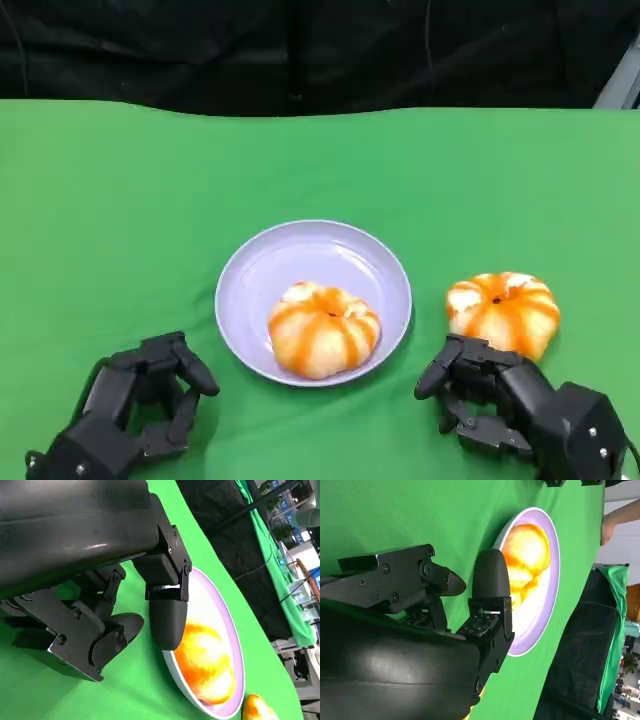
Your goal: Grasp the bread from the table and place it into the plate.
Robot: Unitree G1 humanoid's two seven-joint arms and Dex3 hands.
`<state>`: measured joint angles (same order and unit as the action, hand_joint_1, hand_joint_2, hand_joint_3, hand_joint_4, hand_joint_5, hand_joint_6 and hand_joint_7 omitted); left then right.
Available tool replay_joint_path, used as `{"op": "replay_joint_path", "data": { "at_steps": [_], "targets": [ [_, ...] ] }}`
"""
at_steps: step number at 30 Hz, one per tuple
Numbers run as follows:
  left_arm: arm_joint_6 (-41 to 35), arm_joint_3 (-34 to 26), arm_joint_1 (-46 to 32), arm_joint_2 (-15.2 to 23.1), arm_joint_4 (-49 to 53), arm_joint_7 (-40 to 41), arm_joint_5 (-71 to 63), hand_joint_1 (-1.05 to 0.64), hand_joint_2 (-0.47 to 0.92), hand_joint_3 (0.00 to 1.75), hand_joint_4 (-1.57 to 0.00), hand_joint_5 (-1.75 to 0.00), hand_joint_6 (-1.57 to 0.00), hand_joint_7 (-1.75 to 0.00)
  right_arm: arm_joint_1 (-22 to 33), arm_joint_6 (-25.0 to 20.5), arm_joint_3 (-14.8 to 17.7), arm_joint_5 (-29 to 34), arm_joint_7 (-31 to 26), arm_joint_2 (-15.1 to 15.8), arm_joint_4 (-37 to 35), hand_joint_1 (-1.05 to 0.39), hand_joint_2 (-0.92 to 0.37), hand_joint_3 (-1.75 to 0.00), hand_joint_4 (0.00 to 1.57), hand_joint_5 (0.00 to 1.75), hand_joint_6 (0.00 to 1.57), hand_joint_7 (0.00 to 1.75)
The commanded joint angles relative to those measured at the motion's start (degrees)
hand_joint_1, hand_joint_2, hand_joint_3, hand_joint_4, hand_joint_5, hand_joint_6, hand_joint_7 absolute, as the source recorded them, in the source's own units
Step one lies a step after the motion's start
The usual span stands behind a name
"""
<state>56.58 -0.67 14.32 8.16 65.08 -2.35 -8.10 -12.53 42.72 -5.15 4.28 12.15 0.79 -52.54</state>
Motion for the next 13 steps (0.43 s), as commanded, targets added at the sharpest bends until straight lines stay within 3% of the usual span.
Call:
{"op": "replay_joint_path", "data": {
  "at_steps": [1,13],
  "targets": [
    [0.6,0.1,-0.9,0.5,-0.9,-0.3,0.2,-0.06,0.46,1.17,-0.82,-1.68,-0.84,-1.36,1.7,-1.1,0.3,0.2,-0.2,1.1,-0.2,0.0,-0.85,-0.68,0.67,1.73,0.72,1.36],
    [0.3,0.8,-1.1,0.8,-1.5,0.6,-0.7,-0.05,0.43,1.21,-0.83,-1.69,-0.84,-1.36,1.8,-1.3,0.4,0.0,-0.1,1.0,0.2,0.0,-0.87,-0.64,0.68,1.71,0.72,1.36]
  ]
}}
